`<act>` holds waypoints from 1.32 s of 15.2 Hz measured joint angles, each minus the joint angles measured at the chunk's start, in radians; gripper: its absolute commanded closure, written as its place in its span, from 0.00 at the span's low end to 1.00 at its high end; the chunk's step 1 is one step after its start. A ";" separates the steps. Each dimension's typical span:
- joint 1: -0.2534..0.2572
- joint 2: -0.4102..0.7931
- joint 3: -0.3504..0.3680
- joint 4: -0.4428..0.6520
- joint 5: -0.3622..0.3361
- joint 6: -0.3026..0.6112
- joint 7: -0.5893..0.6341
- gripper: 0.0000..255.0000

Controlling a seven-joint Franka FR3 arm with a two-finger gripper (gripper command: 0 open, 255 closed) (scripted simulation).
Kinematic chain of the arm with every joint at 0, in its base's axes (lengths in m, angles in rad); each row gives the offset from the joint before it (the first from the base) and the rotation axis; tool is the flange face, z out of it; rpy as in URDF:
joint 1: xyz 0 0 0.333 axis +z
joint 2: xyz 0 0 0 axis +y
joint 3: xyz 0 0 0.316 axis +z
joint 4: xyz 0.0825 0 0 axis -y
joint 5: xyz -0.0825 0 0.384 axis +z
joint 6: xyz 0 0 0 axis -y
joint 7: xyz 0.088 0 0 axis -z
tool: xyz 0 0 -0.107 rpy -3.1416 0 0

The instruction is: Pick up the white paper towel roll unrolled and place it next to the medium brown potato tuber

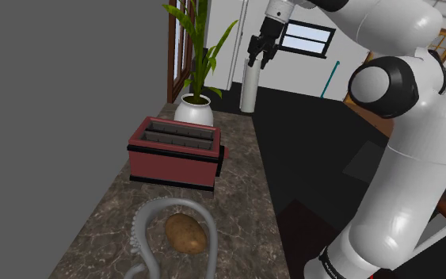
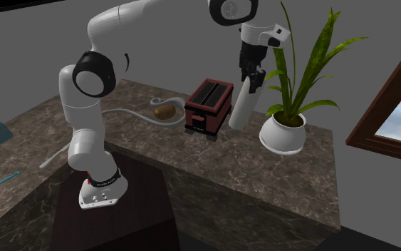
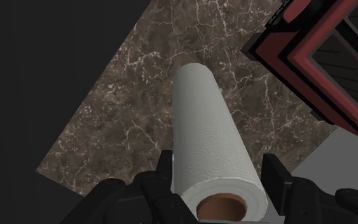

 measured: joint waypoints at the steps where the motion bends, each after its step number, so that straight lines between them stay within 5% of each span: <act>1: -0.004 0.015 -0.001 0.035 0.005 -0.021 0.002 1.00; 8: -0.058 0.149 -0.002 0.348 0.056 -0.201 0.015 1.00; 14: 0.071 -0.128 0.022 -0.037 -0.036 -0.075 0.093 1.00; 20: 0.146 -0.354 0.093 -0.309 -0.095 -0.007 0.213 1.00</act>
